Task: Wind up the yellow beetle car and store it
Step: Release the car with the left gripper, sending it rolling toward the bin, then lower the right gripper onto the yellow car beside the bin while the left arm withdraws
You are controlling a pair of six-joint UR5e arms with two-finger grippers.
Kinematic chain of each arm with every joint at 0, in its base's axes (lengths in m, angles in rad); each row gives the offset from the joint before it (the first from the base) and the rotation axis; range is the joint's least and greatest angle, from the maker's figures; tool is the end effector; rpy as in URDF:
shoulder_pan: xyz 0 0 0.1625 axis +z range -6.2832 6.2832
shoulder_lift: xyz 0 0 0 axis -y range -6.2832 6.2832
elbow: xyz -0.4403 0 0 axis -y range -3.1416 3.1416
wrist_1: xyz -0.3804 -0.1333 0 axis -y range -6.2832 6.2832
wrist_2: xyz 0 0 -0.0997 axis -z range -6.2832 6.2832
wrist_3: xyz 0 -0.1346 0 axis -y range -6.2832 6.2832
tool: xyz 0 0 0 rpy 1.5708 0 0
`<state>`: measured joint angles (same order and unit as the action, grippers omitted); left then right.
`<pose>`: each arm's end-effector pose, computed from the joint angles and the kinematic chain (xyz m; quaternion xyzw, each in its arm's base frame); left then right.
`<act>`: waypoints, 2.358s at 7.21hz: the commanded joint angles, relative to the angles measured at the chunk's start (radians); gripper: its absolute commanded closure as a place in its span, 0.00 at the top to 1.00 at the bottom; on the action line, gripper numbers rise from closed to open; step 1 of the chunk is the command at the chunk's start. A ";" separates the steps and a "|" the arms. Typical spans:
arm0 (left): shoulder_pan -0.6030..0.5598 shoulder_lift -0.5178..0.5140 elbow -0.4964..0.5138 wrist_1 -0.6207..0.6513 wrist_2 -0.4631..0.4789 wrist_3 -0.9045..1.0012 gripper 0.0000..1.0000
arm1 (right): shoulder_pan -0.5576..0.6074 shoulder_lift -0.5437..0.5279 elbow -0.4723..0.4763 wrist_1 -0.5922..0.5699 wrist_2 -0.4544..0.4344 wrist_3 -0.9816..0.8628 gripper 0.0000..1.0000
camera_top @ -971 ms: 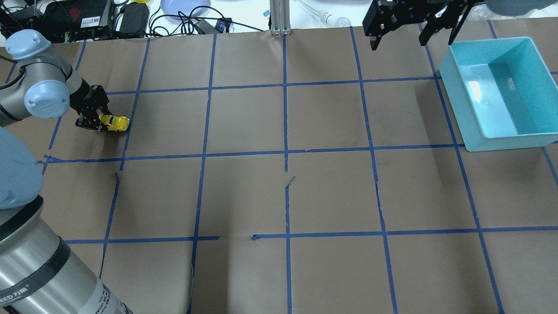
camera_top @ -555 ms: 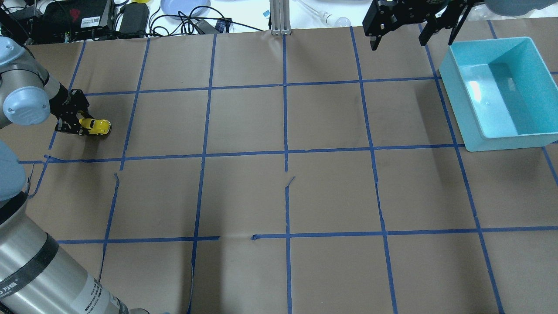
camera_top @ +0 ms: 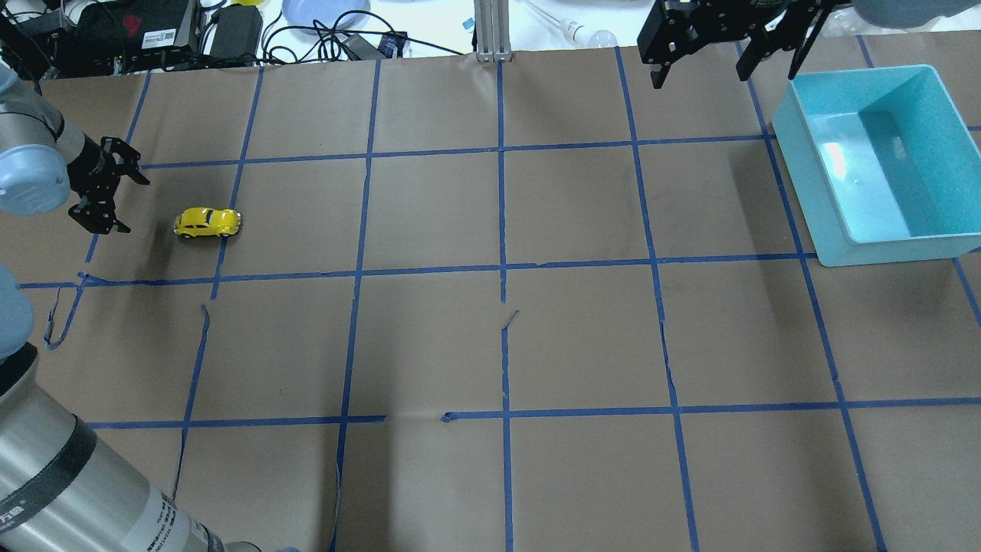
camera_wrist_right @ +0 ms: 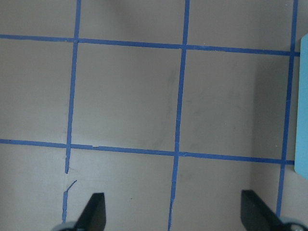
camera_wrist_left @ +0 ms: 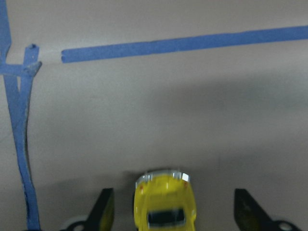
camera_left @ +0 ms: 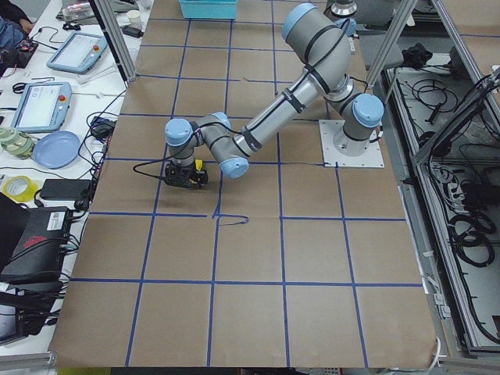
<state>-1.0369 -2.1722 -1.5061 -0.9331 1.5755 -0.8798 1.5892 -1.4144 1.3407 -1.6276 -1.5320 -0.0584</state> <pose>0.2363 -0.6605 0.2072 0.6487 -0.7594 0.0501 0.0064 0.1489 -0.5617 0.5051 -0.0396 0.9969 -0.0656 0.0180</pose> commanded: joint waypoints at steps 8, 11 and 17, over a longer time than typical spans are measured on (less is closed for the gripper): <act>-0.274 0.313 0.171 -0.459 0.003 0.642 1.00 | 0.000 0.000 0.000 0.000 0.000 -0.001 1.00; -0.403 0.370 0.173 -0.460 0.008 0.710 1.00 | -0.002 0.008 0.000 0.000 0.000 -0.050 1.00; -0.558 0.482 -0.014 -0.464 0.008 0.838 1.00 | -0.245 0.089 0.043 0.008 0.026 -1.224 1.00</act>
<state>-1.5870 -1.7139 -1.4791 -1.3966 1.5825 -0.0520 1.4157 -1.3443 1.3607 -1.6136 -1.5088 -0.9945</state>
